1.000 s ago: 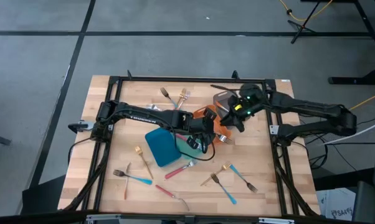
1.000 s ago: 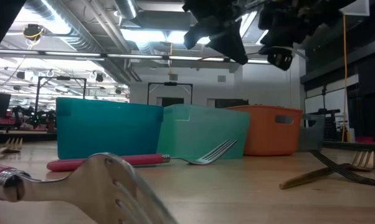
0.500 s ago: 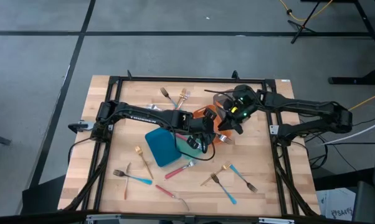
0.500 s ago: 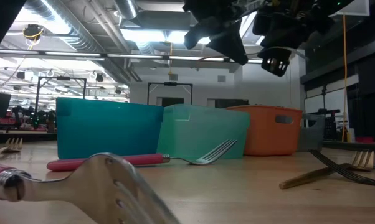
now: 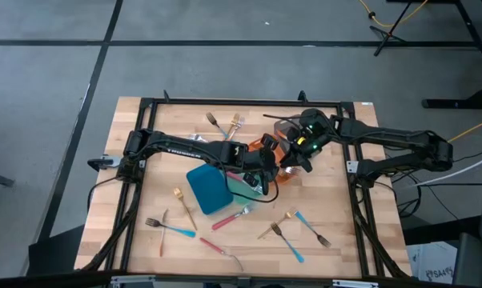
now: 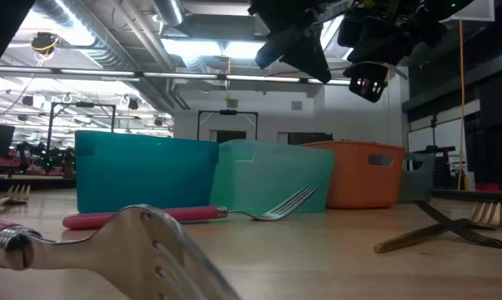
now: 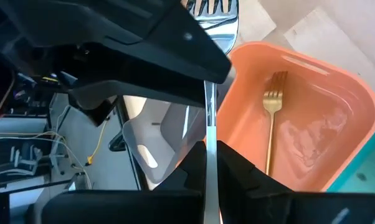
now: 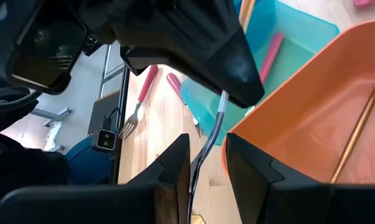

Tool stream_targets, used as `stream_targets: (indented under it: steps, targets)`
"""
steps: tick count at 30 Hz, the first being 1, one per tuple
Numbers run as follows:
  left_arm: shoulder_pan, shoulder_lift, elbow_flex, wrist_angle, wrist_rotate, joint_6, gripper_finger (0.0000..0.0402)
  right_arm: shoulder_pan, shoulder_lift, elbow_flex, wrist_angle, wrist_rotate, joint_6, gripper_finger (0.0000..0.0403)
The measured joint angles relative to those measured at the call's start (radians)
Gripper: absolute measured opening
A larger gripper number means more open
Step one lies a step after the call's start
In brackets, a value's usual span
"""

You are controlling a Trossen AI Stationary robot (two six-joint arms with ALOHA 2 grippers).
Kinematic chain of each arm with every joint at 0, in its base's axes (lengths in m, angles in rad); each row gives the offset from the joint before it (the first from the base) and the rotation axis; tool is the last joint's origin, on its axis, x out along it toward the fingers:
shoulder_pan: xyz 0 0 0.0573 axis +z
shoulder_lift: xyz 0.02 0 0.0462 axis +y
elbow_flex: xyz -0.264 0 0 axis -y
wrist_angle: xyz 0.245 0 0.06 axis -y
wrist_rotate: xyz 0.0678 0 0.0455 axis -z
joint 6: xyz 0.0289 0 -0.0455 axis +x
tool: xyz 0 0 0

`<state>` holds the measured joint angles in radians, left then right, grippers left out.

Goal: Sort silverware by color (type)
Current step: Put the orange fork into the black bin

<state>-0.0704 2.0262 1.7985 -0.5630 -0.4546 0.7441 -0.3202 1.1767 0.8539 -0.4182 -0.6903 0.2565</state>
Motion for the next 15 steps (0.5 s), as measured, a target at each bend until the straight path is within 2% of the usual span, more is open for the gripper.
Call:
stream_targets:
  steps: [7, 15]
  targets:
    - [0.000, 0.000, 0.000, 0.046, 0.000, 0.004, 0.0010, 0.000, -0.001, 0.000, 0.000, -0.002, 0.001, 0.0095]
    - [0.000, 0.000, 0.000, 0.057, 0.003, 0.079, 0.0010, 0.000, -0.001, 0.000, -0.001, -0.002, 0.006, 0.0095]
